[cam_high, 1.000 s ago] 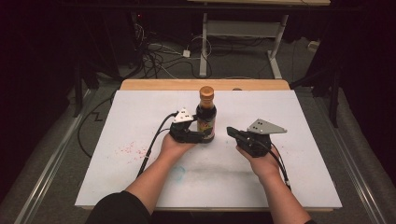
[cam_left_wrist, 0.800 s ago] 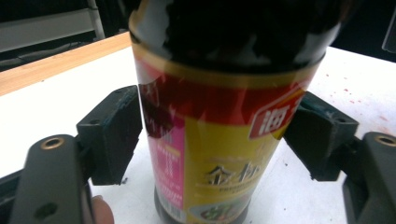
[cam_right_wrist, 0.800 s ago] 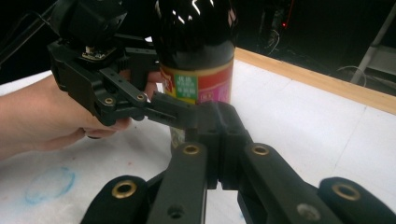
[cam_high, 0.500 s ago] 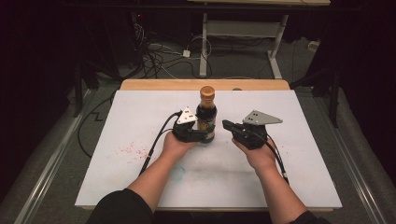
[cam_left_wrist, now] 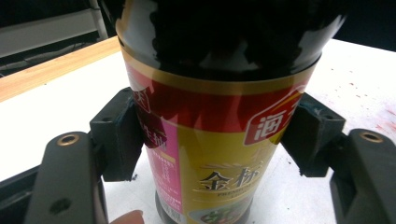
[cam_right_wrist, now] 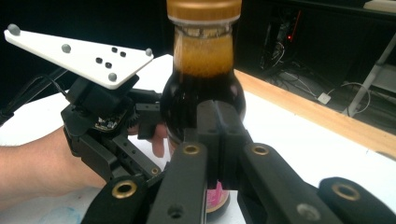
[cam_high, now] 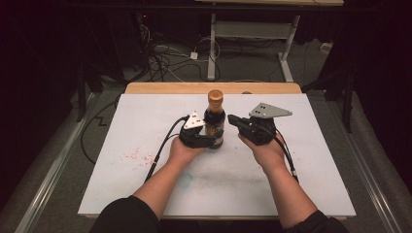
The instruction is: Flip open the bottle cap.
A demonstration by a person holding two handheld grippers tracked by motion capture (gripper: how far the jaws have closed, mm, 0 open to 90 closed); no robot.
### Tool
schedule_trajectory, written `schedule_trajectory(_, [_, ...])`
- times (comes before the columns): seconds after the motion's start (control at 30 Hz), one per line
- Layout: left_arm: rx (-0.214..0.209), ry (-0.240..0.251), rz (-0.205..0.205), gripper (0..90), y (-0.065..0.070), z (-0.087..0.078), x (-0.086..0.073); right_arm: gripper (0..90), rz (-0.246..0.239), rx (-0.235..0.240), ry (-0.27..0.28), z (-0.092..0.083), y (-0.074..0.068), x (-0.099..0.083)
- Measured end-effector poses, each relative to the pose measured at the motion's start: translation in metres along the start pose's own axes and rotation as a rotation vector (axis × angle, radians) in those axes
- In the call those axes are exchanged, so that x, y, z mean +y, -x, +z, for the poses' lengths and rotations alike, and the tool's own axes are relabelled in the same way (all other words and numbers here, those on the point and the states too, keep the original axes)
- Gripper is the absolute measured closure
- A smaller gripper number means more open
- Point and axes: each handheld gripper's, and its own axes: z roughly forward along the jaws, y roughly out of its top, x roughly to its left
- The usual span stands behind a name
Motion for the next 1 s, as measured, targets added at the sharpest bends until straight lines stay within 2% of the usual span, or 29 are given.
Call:
schedule_trajectory(0.27, [-0.004,-0.002,0.001,29.1,0.0,0.0,0.0,90.0,-0.013,0.019,0.017,0.0,0.003,0.013])
schedule_trajectory(0.53, [-0.052,-0.014,-0.002,29.6,-0.004,-0.002,0.001,90.0,-0.031,0.026,0.035,0.001,0.004,0.03])
schedule_trajectory(0.9, [-0.049,-0.011,-0.002,29.4,-0.004,-0.002,0.001,90.0,-0.039,0.029,0.04,0.004,0.003,0.045])
schedule_trajectory(1.0, [-0.048,-0.011,-0.002,29.3,-0.004,-0.002,0.001,90.0,-0.05,0.026,0.02,0.006,0.002,0.047])
